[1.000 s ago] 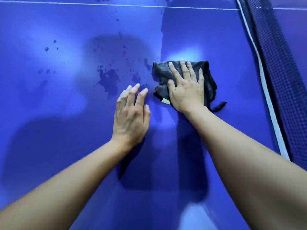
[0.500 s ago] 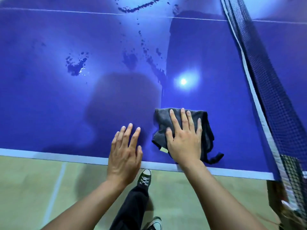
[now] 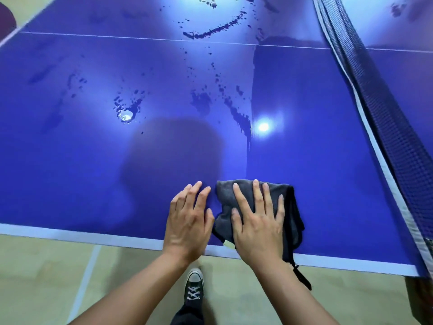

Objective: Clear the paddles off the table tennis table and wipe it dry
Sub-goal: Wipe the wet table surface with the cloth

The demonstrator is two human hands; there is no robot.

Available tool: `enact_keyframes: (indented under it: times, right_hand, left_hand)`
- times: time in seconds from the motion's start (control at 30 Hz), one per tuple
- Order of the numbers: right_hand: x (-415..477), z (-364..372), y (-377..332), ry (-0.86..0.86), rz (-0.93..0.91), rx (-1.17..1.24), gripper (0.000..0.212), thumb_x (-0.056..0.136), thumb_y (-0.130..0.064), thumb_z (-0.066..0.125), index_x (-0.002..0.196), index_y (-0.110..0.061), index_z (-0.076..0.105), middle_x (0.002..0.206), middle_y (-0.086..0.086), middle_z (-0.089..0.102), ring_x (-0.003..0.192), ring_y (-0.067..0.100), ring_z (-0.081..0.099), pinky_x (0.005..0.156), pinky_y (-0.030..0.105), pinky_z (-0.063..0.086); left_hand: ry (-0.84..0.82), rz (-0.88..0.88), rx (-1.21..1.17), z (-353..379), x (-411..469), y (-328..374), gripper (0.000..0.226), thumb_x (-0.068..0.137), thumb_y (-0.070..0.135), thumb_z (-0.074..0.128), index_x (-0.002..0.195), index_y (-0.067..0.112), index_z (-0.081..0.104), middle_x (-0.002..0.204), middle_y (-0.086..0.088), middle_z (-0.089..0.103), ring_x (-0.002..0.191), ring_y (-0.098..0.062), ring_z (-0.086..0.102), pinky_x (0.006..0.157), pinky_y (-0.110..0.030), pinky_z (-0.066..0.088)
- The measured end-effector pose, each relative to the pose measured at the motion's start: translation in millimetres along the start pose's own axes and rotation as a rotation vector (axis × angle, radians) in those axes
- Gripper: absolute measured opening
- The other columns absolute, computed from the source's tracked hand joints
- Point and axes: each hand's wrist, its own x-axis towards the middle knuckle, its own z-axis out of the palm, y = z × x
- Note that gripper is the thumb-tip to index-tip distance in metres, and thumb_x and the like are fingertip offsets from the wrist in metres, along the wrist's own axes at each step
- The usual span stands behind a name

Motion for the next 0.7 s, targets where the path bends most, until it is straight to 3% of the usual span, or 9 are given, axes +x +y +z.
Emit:
enact_keyframes:
  times: [0.33,0.7]
  right_hand:
    - [123.4,29.5,-18.2,0.017,0.078,0.004,0.058,0.102,-0.051,0.03,0.159,-0.041,0.028,0.168,0.006,0.026,0.157,0.023,0.016,0.125,0.057,0.008]
    - [281.5,48.1,-3.0,-0.038,0.189,-0.004,0.06,0.101,-0.054,0.022,0.16,-0.046,0.019,0.171,0.001,0.015,0.158,0.019,0.005,0.126,0.053,-0.001]
  left_hand:
    - [0.022,0.001,-0.004,1.4,125.3,-57.5,0.055,0.096,0.034,0.036,0.143,0.009,0.053,0.152,-0.016,0.047,0.142,-0.037,0.042,0.118,-0.05,0.031]
    - [0.034,0.044,0.022,-2.5,310.8,-128.8,0.06,0.095,0.034,0.03,0.144,0.007,0.05,0.152,-0.021,0.045,0.141,-0.042,0.041,0.116,-0.05,0.029]
